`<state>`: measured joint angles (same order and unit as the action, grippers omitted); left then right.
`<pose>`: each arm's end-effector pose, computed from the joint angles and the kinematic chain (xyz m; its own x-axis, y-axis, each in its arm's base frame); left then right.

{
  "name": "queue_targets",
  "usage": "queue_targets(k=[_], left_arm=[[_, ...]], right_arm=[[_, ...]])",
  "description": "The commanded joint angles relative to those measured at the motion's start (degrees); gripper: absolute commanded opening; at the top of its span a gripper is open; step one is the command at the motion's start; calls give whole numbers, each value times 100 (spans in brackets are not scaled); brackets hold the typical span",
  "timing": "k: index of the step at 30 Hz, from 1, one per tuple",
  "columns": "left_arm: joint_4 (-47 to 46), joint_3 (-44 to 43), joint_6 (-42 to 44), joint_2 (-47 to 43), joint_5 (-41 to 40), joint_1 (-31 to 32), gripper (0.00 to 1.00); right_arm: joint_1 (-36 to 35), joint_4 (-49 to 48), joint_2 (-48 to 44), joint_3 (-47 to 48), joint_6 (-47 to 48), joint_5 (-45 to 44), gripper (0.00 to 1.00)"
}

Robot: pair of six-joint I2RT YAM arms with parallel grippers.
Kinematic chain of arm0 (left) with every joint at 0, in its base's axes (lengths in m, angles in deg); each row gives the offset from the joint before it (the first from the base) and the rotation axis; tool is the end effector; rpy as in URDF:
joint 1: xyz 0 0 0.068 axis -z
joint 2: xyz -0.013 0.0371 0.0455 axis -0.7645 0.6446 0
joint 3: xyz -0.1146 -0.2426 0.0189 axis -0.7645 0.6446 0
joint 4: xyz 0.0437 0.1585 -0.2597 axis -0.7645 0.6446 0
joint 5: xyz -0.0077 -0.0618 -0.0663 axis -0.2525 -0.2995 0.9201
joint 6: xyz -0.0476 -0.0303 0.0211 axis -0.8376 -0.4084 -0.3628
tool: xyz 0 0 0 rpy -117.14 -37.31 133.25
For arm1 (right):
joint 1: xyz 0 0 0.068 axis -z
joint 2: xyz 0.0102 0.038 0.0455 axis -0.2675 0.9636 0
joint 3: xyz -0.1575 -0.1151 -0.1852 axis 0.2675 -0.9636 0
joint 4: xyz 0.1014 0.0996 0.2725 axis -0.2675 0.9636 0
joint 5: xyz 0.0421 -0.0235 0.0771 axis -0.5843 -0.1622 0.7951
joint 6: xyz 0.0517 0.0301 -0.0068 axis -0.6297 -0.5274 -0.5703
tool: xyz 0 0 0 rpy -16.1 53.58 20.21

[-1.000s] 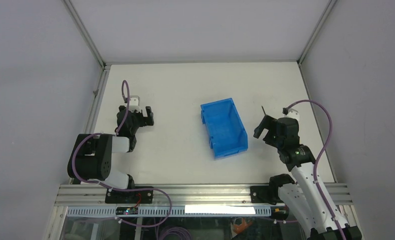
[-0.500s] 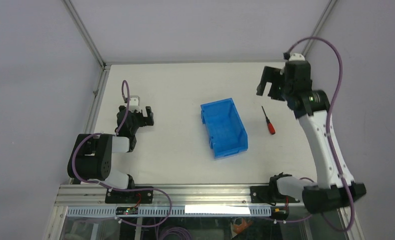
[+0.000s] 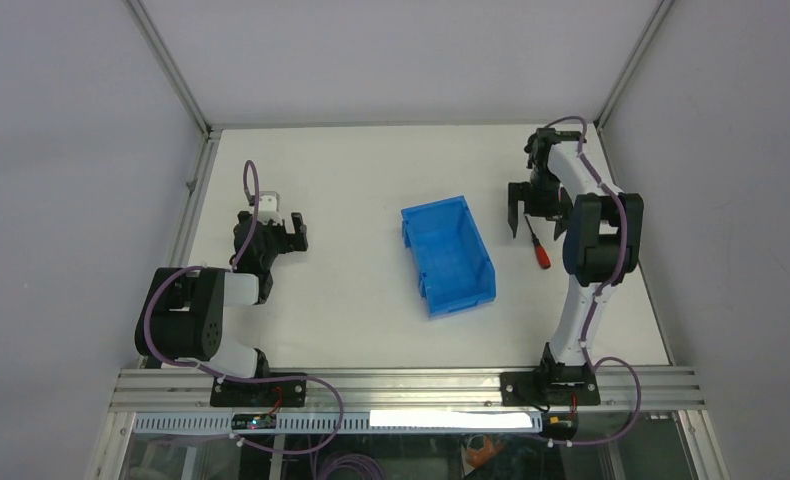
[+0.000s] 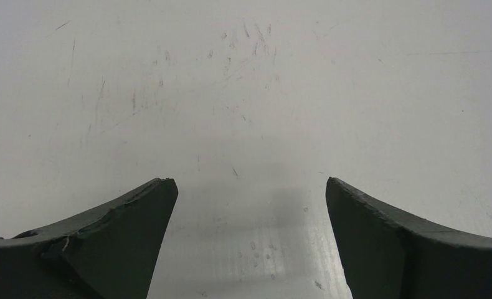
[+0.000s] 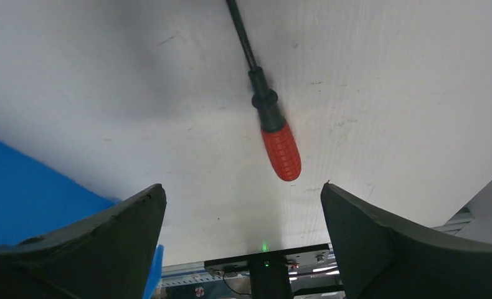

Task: Put the screwdriver in the bin

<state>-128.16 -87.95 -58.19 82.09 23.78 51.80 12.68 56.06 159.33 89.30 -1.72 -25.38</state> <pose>0.2871 -0.0110 0.0837 -0.3888 0.0194 -0.9211 0.0623 0.9980 -0.0053 0.4263 0.0169 0.2091 -0.9991 0.0318 -0.0295 0.0345 0.9950 -0.0941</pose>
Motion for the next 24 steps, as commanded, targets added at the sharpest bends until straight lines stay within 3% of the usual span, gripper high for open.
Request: queue_targets(k=[1, 6, 10, 12, 15, 16, 24], left_arm=[[-371, -124, -89, 1, 88, 53, 99], [-371, -124, -89, 5, 92, 61, 99], [-371, -124, -89, 5, 88, 54, 99], [-365, -124, -89, 4, 91, 57, 99], [-363, -124, -89, 3, 92, 59, 99], [-370, -124, -89, 9, 90, 55, 99], [-371, -124, -89, 0, 91, 56, 99]], right_arm=[[202, -392, 214, -454, 267, 14, 97], [266, -1104, 556, -887, 424, 169, 91], [436, -1366, 711, -1075, 433, 299, 76], [465, -1426, 743, -1085, 543, 386, 58], [454, -1263, 781, -898, 627, 357, 4], [446, -1170, 768, -816, 627, 303, 0], [292, 769, 139, 151, 416, 425, 0]])
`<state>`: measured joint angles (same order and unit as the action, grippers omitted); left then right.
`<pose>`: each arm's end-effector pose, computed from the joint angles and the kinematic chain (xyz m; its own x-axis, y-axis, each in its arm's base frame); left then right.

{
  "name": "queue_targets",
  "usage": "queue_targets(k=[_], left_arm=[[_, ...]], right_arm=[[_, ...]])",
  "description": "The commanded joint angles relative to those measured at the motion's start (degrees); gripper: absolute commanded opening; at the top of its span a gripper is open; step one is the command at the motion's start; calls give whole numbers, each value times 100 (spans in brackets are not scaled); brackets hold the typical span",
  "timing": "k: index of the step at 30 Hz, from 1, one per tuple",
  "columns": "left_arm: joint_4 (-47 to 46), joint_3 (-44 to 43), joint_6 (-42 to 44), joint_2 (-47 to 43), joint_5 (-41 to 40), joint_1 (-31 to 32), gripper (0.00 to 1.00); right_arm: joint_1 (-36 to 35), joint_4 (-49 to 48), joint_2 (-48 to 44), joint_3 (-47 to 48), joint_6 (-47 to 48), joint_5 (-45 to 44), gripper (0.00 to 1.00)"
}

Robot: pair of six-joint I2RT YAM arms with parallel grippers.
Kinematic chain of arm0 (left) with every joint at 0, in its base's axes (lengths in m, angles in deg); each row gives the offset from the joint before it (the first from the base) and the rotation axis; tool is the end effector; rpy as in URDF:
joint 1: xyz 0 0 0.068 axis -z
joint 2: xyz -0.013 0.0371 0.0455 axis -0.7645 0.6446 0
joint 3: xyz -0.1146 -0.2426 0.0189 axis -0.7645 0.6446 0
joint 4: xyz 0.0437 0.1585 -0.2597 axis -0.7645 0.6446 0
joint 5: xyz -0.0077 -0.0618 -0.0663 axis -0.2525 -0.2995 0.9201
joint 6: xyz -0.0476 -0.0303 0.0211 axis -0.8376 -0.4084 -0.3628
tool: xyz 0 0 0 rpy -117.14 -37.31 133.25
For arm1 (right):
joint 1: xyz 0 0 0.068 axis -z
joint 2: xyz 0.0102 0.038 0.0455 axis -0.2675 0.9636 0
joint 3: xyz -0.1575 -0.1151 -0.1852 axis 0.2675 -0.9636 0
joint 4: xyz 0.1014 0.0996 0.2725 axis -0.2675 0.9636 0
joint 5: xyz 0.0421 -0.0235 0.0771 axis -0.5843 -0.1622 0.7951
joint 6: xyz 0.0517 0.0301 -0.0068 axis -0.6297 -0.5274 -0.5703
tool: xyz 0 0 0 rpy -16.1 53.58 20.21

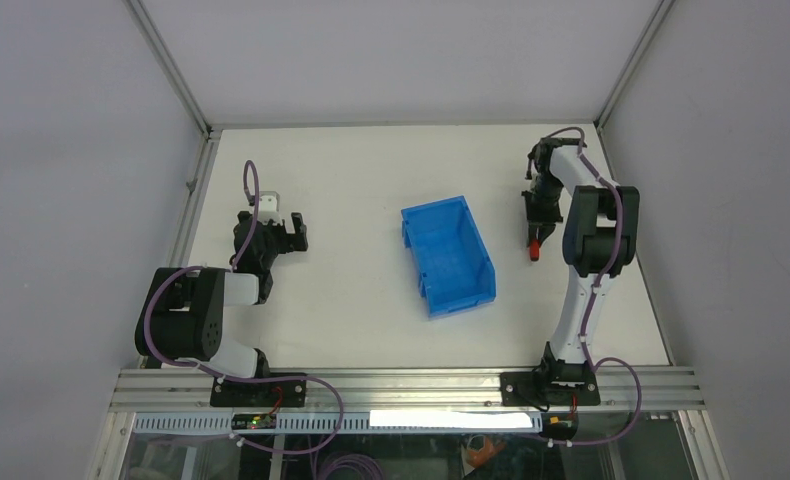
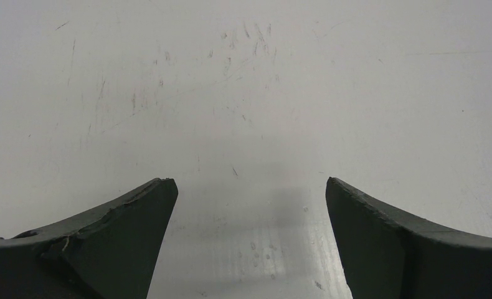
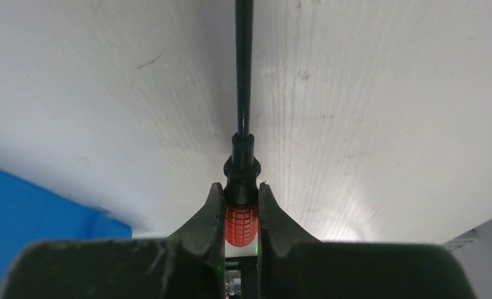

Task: Put the screwdriver in the bin

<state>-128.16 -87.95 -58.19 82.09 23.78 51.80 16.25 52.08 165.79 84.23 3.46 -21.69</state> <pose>0.2871 -0.0110 0.0837 -0.3888 0.0194 -0.9211 0.0623 0.9980 -0.0053 0.4262 -0.0068 0.1370 -0.9939 0.0040 0.1101 0.0006 0.9995 -0.0308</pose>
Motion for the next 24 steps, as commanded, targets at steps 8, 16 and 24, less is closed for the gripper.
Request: queue_targets(k=[8, 16, 24], left_arm=[[-371, -124, -89, -1, 90, 59, 99], [-373, -126, -89, 4, 99, 58, 99], [-371, -128, -89, 4, 91, 61, 99]], right_arm=[[-600, 2748, -1041, 1525, -805, -186, 0], [-1328, 2894, -1357, 1907, -1322, -224, 0], [-2914, 1535, -2088, 1533, -2409, -101, 0]])
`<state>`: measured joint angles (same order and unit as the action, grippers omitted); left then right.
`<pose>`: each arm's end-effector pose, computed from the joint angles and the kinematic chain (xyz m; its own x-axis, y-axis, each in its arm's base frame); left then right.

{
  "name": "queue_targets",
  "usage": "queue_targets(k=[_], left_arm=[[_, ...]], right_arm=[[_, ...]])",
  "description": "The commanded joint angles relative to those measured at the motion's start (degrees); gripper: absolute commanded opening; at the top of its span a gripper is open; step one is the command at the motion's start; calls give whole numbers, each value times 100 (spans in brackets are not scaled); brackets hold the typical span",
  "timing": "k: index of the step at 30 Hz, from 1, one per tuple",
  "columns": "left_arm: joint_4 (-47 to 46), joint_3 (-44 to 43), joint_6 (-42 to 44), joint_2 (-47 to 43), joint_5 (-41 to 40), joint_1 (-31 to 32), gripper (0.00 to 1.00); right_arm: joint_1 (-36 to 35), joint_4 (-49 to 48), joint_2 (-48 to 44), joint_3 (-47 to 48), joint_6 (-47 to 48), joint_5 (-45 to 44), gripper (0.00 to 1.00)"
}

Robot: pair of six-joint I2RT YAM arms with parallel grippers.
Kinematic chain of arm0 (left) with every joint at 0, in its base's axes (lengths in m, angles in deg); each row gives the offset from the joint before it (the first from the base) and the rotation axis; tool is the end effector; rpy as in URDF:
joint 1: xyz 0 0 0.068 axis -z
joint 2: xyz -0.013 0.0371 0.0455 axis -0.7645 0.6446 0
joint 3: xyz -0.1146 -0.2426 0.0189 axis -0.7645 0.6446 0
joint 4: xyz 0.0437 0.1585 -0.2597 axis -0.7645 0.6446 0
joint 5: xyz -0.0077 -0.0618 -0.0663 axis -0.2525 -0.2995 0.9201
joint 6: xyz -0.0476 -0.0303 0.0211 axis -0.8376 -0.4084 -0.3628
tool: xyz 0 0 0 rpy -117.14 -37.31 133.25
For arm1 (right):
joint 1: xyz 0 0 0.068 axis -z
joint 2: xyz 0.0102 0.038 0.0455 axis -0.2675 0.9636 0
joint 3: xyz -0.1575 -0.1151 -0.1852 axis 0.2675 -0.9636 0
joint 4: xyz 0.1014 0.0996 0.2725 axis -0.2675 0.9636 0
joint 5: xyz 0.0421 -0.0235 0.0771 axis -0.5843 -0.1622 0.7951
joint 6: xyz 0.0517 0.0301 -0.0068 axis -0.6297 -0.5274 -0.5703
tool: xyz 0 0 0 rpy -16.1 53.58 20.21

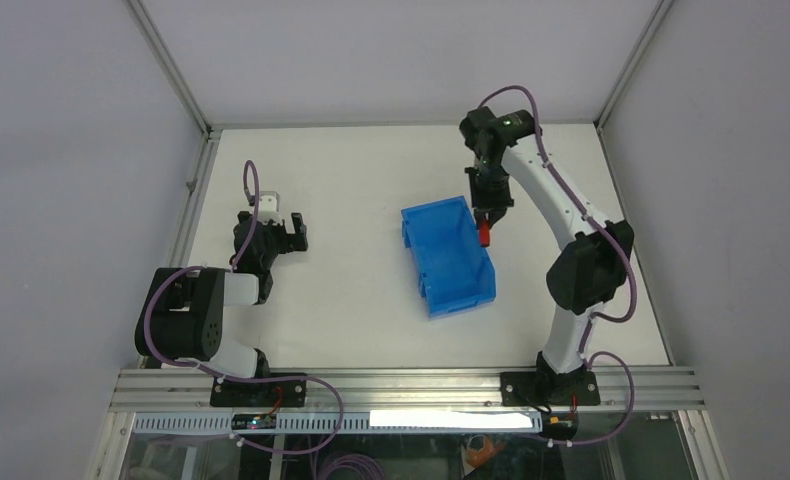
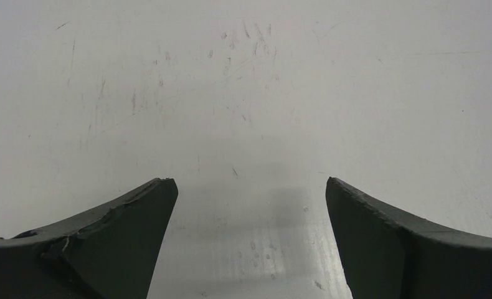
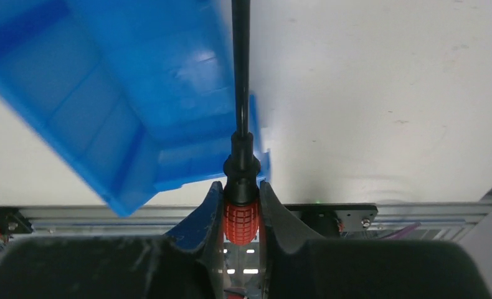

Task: Put the screwdriver in the bin

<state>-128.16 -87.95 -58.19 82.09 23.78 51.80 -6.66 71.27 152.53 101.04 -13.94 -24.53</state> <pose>0.2871 -0.0110 0.0837 -0.3888 0.0194 -0.9211 0.0623 0.9980 -0.0053 0.3686 0.1464 0.3164 -0.9908 -0.0910 -0.0999 -0.0858 0.9948 -0.0545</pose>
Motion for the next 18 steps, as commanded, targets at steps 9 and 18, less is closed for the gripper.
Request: queue_targets(k=[9, 18], left_arm=[[-372, -124, -89, 5, 92, 59, 99], [-371, -124, -89, 1, 91, 54, 99]], right_arm=[[-1606, -2142, -1050, -2106, -1012, -15, 0], [-1817, -3827, -857, -3306, -1069, -326, 0]])
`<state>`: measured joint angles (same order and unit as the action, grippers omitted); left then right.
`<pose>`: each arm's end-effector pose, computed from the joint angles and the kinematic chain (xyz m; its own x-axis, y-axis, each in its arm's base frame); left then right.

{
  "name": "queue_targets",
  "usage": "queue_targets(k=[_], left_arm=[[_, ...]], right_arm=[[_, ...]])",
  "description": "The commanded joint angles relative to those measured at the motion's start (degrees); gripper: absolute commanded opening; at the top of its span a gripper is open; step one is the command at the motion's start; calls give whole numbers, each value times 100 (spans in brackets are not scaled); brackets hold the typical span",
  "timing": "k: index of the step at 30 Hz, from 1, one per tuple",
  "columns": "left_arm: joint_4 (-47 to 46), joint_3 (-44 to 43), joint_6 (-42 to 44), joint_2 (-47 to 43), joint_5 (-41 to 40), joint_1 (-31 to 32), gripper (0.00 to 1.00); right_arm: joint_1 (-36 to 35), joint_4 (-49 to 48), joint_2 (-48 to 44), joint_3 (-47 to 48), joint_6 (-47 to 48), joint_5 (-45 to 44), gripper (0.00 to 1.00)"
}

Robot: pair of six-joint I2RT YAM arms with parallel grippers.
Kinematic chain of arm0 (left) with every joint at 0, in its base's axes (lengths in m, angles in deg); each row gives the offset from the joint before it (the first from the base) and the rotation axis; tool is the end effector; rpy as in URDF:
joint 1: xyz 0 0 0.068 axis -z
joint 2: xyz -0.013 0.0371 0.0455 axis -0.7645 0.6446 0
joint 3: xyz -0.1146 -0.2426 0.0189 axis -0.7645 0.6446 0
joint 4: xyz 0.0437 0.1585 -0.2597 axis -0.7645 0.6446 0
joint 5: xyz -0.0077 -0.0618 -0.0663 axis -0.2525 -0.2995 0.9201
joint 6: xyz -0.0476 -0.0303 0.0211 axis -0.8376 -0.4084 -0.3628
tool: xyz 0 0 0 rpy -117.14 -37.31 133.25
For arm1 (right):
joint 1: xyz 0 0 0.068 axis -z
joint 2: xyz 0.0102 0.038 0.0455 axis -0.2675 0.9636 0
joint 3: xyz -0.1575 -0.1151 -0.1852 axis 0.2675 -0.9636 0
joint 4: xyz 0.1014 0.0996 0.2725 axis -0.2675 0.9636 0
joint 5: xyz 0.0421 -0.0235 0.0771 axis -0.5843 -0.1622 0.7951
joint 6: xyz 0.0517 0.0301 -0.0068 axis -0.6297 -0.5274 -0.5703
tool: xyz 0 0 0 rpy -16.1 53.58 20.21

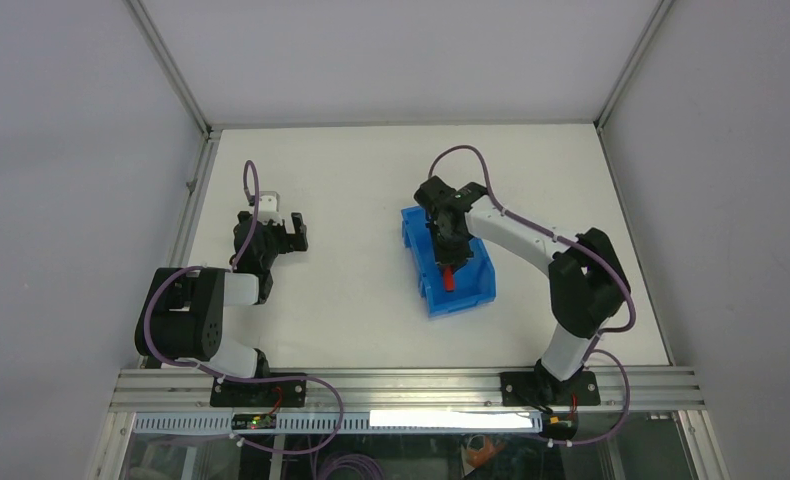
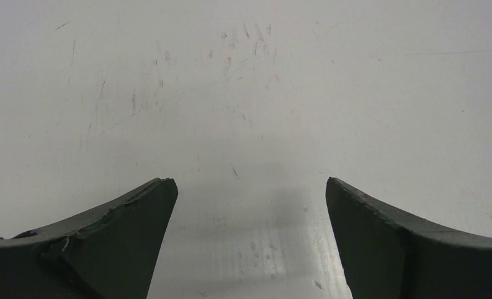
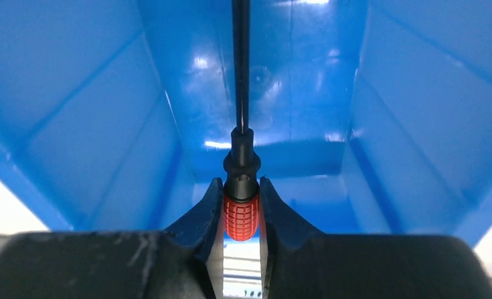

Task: Put the screwdriver in the bin

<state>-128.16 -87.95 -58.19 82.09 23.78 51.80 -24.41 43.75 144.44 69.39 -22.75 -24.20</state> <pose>0.2871 -0.0110 0.0837 -0.3888 0.0194 -0.9211 0.0623 0.9980 -0.0053 0.2887 0.2373 0.2034 -0.9572 -0.2370 -0.1662 -0.2398 0.9708 -0.0031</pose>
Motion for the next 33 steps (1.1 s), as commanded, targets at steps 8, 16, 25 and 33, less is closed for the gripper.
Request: queue_targets(k=[8, 16, 25, 33], left_arm=[[-378, -124, -89, 3, 91, 54, 99], [-371, -124, -89, 1, 88, 60, 99], [-373, -124, -89, 3, 96, 59, 99], [-373, -124, -89, 3, 96, 59, 99]], right_arm=[[-47, -1251, 448, -322, -357, -831, 26], [-78, -1126, 77, -187, -394, -1031, 35], [-154, -875, -1093, 30, -128, -1150, 37], [-35, -1420, -2396, -311, 738, -1107, 99]])
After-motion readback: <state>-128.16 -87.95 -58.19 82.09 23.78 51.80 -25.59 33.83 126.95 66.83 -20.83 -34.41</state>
